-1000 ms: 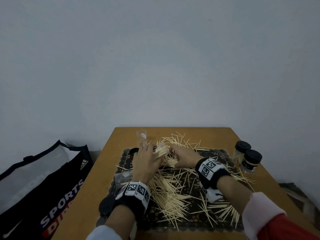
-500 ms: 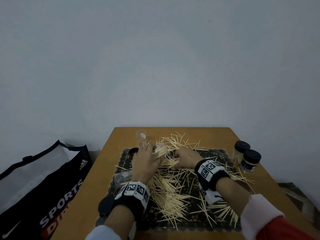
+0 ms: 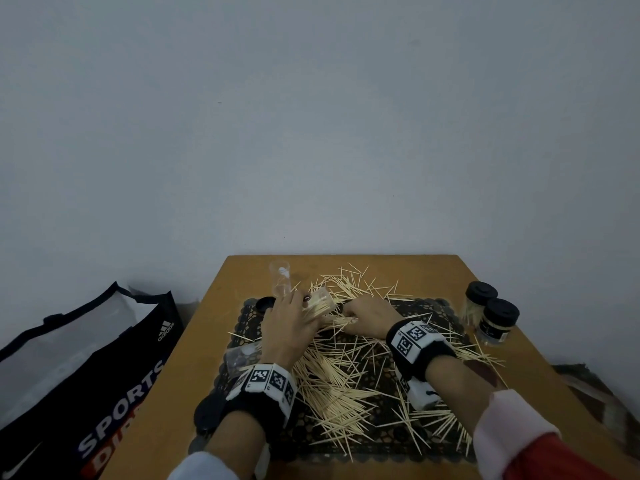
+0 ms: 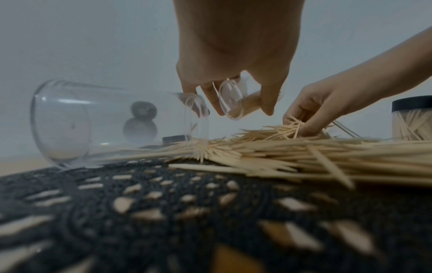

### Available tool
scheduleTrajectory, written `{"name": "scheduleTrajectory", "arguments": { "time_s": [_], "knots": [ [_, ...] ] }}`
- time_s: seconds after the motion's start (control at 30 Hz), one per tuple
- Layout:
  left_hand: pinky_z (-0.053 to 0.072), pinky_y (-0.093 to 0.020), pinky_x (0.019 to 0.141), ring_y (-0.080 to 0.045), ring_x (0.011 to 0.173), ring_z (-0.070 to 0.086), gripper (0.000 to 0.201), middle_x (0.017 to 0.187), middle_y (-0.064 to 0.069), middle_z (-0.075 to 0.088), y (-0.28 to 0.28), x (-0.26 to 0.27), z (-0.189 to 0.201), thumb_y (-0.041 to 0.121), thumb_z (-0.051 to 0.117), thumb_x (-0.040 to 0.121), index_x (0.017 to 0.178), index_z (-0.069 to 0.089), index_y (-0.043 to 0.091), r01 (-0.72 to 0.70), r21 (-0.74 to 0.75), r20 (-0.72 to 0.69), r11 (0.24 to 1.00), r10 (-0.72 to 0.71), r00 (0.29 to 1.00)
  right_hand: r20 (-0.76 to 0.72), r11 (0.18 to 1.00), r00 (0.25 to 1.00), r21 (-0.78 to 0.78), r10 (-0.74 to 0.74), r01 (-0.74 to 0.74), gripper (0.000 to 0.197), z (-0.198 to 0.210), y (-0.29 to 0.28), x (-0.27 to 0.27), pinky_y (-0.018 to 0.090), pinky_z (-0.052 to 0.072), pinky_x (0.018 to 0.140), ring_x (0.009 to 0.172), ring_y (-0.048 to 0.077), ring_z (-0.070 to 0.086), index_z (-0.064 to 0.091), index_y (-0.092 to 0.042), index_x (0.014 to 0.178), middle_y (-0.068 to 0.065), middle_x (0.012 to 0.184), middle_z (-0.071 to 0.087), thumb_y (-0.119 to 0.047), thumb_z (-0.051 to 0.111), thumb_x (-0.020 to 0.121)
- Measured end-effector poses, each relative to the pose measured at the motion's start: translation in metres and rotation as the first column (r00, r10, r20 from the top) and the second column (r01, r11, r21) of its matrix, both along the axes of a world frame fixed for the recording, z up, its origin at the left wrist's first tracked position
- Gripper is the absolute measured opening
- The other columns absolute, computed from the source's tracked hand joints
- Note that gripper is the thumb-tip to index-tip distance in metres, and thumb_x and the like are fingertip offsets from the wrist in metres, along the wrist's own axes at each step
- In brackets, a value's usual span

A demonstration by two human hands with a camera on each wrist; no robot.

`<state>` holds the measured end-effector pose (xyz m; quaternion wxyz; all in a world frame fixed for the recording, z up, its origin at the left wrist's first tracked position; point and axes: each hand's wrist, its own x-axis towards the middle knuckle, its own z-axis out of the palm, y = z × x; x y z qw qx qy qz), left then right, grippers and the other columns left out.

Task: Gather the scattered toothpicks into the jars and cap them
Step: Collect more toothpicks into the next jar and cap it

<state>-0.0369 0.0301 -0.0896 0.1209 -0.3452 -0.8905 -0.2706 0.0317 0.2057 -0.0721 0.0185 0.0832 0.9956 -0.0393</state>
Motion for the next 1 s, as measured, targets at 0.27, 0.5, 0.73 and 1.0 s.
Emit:
{"name": "scheduleTrajectory", "arguments": {
  "time_s": [0.27, 0.5, 0.73, 1.0],
  "knots": [
    [0.042, -0.032, 0.082, -0.019, 0.108, 0.055, 0.051, 0.121, 0.001, 0.06, -0.0008, 0.001, 0.001, 0.043, 0.065, 0.088, 0.13, 0.052, 0.018, -0.002, -0.023, -0.003, 1.0, 0.002, 1.0, 0.014, 1.0, 1.0, 0.02, 0.011, -0.011, 0.02, -0.0037, -0.0028, 0.0055, 0.037, 0.048, 0.076, 0.095, 0.028, 0.06, 0.053, -0.008, 0.109, 0.01, 0.106, 0.062, -0.01, 0.037, 0.098],
    [0.043, -0.032, 0.083, -0.018, 0.108, 0.054, 0.051, 0.121, 0.002, 0.06, -0.0008, -0.0005, -0.0012, 0.045, 0.066, 0.087, 0.129, 0.052, 0.018, -0.001, -0.015, 0.0, 1.0, 0.001, 1.0, -0.003, 1.0, 1.0, 0.024, -0.009, 0.009, 0.019, -0.0046, -0.0029, 0.0057, 0.04, 0.049, 0.075, 0.089, 0.03, 0.059, 0.044, -0.008, 0.117, 0.013, 0.102, 0.062, -0.01, 0.037, 0.1],
    [0.043, -0.034, 0.084, -0.019, 0.109, 0.054, 0.058, 0.12, 0.002, 0.061, -0.0008, -0.0008, -0.0019, 0.054, 0.065, 0.085, 0.129, 0.052, 0.018, 0.001, -0.017, -0.006, 1.0, -0.001, 1.0, -0.028, 1.0, 1.0, 0.009, -0.012, 0.012, 0.016, -0.0058, -0.0019, 0.0053, 0.039, 0.047, 0.075, 0.09, 0.03, 0.058, 0.045, -0.007, 0.114, 0.013, 0.101, 0.062, -0.01, 0.039, 0.099],
    [0.046, -0.037, 0.084, -0.021, 0.108, 0.055, 0.052, 0.124, -0.001, 0.058, -0.001, -0.0019, -0.0019, 0.045, 0.066, 0.087, 0.127, 0.052, 0.016, 0.002, -0.006, -0.003, 1.0, -0.002, 1.0, -0.058, 0.995, 0.996, -0.085, -0.063, 0.058, 0.016, 0.0007, 0.0031, 0.0028, 0.035, 0.044, 0.073, 0.098, 0.03, 0.06, 0.045, -0.008, 0.114, 0.011, 0.112, 0.064, -0.011, 0.038, 0.099]
  ]
}}
